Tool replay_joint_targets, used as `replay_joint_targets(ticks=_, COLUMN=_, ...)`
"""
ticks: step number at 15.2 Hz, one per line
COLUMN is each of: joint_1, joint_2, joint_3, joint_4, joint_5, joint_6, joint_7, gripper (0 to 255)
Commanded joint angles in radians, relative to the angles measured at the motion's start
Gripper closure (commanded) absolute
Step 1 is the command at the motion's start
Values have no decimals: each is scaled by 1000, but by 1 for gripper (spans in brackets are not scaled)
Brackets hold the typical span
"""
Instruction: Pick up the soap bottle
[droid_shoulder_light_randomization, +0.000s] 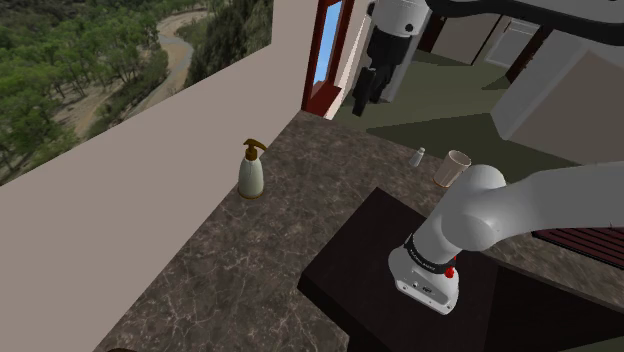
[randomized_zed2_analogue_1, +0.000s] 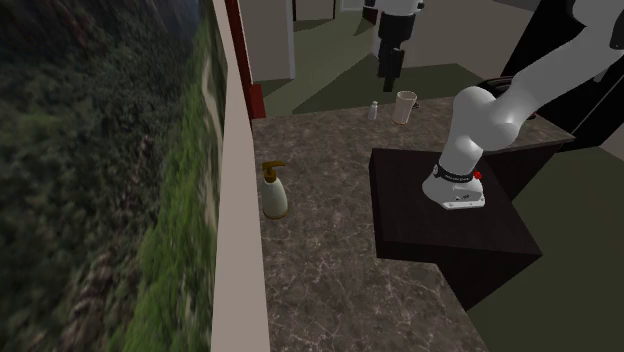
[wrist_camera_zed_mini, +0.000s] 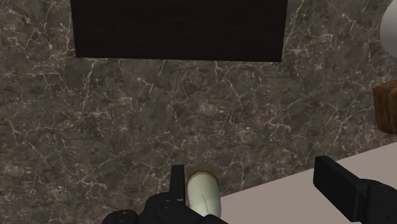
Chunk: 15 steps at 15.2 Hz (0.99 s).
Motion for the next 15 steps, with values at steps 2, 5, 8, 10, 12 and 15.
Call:
replay_joint_targets(ticks=2, joint_1=-1, joint_2=24, joint_3=2, joint_4=-9, joint_5=1, joint_6=34, joint_7=2, gripper=0)
replay_joint_targets(ticks=5, joint_1=-4, joint_2=103, joint_3=10, joint_4=-26, joint_5=5, joint_6=134, joint_7=8, gripper=0)
replay_joint_targets(ticks=8, joint_1=-8, joint_2=191, joint_3=17, joint_4=-30, joint_5=7, joint_6=230, joint_7=14, gripper=0)
replay_joint_targets(ticks=10, joint_1=-10, joint_2=255, joint_3=21, joint_4=-26, joint_5=7, joint_6=292, joint_7=18, gripper=0)
replay_joint_targets(ticks=12, joint_1=-13, joint_2=321, joint_3=25, joint_4=-16, joint_5=7, joint_6=351, joint_7=23, gripper=0)
replay_joint_targets(ticks=15, joint_1=-16, joint_2=426, joint_3=31, joint_4=10, joint_5=5, joint_6=434, joint_7=31, gripper=0)
